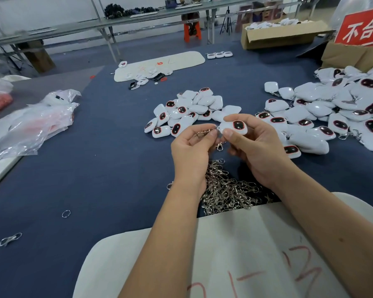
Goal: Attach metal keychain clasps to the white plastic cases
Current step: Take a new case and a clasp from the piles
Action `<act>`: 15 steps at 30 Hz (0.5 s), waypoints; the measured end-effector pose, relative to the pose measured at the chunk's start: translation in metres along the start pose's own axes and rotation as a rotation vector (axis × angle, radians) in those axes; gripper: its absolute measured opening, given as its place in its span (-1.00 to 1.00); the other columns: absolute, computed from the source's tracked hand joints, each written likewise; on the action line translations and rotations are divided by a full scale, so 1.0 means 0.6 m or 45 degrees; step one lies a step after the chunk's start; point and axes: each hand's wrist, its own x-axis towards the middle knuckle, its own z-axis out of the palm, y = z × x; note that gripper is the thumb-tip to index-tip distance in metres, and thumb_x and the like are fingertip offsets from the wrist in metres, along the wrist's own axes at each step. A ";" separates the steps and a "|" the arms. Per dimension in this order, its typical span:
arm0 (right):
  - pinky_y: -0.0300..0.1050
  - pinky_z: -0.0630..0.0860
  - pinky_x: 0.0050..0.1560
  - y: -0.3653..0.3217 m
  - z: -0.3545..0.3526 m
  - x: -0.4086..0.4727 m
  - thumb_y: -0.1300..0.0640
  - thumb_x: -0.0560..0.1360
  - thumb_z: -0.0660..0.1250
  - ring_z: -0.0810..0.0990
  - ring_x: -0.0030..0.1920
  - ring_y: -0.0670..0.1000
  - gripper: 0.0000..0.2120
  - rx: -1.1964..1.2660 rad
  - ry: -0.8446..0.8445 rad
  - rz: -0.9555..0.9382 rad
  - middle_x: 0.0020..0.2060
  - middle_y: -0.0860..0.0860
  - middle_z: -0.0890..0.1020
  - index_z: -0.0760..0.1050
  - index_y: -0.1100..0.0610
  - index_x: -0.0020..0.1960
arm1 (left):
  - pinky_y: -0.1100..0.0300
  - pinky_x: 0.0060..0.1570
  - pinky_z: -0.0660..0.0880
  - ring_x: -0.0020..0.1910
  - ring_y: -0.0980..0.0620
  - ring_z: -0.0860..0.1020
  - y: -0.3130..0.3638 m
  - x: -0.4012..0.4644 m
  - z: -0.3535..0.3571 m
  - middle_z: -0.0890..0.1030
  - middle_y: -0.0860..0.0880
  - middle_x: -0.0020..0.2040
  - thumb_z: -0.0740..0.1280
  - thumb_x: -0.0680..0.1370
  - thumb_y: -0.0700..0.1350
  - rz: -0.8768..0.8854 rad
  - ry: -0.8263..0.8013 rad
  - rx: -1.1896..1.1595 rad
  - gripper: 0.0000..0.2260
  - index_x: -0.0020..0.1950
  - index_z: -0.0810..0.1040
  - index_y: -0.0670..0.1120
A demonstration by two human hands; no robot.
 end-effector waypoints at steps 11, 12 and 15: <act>-0.22 0.55 -0.27 0.010 -0.006 0.004 0.24 0.55 0.48 0.57 -0.25 -0.04 -0.81 -0.100 -0.020 -0.007 -0.21 0.01 0.65 0.60 0.12 0.14 | 0.32 -0.19 0.55 -0.26 0.14 0.63 -0.005 0.009 -0.017 0.67 0.16 -0.28 0.46 0.50 -0.33 0.461 0.044 0.806 -0.78 -0.17 0.71 0.00; -0.22 0.55 -0.27 0.010 -0.007 0.003 0.25 0.55 0.48 0.56 -0.26 -0.04 -0.82 -0.106 -0.024 -0.007 -0.22 0.02 0.64 0.60 0.12 0.13 | 0.31 -0.20 0.55 -0.26 0.14 0.62 -0.006 0.008 -0.017 0.66 0.17 -0.28 0.44 0.50 -0.35 0.513 0.027 0.865 -0.77 -0.17 0.70 -0.01; -0.22 0.54 -0.30 0.011 -0.007 0.002 0.27 0.56 0.48 0.55 -0.33 -0.02 -0.83 -0.192 -0.029 -0.039 -0.25 0.04 0.61 0.59 0.15 0.13 | 0.14 -0.18 0.55 -0.26 0.08 0.60 -0.007 0.007 -0.020 0.66 0.11 -0.27 0.37 0.48 -0.37 0.649 -0.022 1.042 -0.78 -0.15 0.70 -0.08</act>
